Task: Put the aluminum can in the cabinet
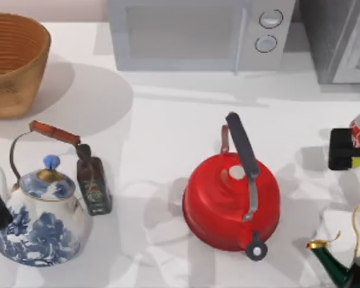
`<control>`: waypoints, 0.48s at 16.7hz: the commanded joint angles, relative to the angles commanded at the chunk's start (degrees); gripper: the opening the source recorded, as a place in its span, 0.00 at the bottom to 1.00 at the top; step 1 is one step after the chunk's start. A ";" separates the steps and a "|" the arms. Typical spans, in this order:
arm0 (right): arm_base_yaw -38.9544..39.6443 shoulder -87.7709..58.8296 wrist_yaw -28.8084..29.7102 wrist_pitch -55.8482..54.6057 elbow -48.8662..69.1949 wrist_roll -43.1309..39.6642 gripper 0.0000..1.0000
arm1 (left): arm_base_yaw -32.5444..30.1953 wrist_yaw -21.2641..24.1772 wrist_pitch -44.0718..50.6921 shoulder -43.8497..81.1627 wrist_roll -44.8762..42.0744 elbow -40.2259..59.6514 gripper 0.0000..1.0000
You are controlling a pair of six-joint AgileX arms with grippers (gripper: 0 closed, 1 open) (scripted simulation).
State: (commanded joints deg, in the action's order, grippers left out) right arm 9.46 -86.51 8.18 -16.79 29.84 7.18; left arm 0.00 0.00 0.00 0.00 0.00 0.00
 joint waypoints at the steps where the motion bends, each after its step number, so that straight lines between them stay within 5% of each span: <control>1: -0.11 -1.65 -0.11 -0.65 1.07 -0.13 1.00 | 0.00 0.00 0.00 0.00 0.00 0.00 1.00; 8: -1.26 -15.78 -0.88 -10.34 5.06 -0.81 1.00 | 0.00 0.00 0.00 0.00 0.00 0.00 1.00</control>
State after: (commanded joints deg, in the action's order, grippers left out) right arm 8.19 -102.30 7.30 -27.13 34.89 6.37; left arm 0.00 0.00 0.00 0.00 0.00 0.00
